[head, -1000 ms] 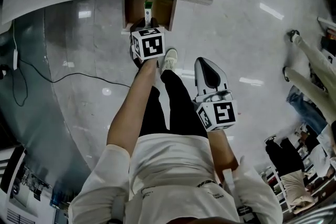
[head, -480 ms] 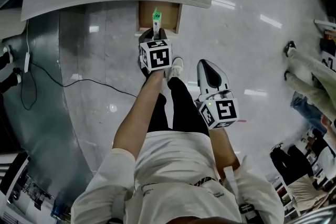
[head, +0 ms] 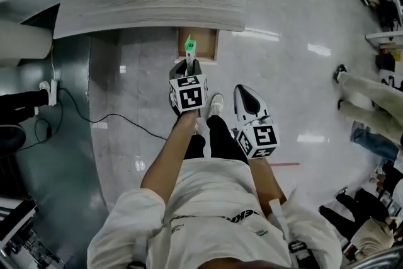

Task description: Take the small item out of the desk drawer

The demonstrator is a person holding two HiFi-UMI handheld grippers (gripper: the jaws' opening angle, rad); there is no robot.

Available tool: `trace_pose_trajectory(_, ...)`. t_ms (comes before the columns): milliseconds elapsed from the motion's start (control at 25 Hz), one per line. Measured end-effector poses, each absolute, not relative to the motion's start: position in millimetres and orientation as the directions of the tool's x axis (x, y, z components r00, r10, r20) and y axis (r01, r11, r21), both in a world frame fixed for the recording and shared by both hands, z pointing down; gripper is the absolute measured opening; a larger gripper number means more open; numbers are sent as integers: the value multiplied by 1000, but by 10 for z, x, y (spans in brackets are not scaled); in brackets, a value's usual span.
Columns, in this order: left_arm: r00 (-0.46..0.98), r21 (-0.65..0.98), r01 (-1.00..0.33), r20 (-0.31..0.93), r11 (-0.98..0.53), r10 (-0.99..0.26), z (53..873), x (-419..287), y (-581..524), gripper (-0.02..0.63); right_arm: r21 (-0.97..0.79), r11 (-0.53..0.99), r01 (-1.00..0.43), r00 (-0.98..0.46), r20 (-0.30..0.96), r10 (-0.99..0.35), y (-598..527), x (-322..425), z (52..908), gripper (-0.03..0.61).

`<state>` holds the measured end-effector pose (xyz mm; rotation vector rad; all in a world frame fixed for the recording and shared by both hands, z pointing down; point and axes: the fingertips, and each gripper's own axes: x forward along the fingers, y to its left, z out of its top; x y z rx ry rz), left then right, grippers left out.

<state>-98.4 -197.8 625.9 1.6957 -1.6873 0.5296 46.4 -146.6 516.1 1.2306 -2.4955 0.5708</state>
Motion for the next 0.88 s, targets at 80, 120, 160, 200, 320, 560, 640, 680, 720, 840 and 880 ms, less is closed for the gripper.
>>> trace_pose_trajectory(80,76,171,-983,692,61,-718,6063,-1004,-1858,104,-213,552,-806,-585,419,-694,-1385,449,4997,32)
trace_pose_trajectory(120,76,168,-984,685,55,-725,5960,-1009,-1806,104,-211,551,-808,-584,413,-698,-1349,440,4916,32)
trace_pose_trajectory(160,80,168,-985,675,47,-734,5842,-1008,-1767,104,-208,551,-808,-584,407,-703,-1320,427,4833,32)
trace_pose_trajectory(200,86,167,-985,662,35,-745,5711,-1005,-1737,104,-205,552,-808,-584,397,-708,-1297,414,4746,32)
trace_pose_trajectory(320,97,161,-987,618,5,-780,5288,-1004,-1643,104,-197,556,-807,-587,362,-724,-1240,389,4448,32)
trace_pose_trajectory(560,114,154,-987,527,-38,-842,4564,-1011,-1495,104,-189,553,-811,-584,295,-756,-1192,381,3930,32)
trace_pose_trajectory(640,121,141,-988,501,-57,-857,4412,-1003,-1452,104,-178,559,-810,-586,282,-759,-1185,365,3811,32)
trace_pose_trajectory(680,124,136,-989,489,-65,-863,4336,-995,-1436,104,-173,562,-809,-587,277,-761,-1189,363,3755,32)
trace_pose_trajectory(720,126,133,-989,476,-71,-870,4253,-988,-1426,104,-169,564,-809,-588,270,-762,-1196,363,3701,32)
trace_pose_trajectory(840,132,118,-989,436,-89,-890,3987,-955,-1392,104,-160,572,-805,-594,244,-767,-1212,365,3531,32)
trace_pose_trajectory(880,133,111,-989,427,-94,-894,3915,-941,-1361,104,-158,576,-802,-597,238,-766,-1201,366,3482,32)
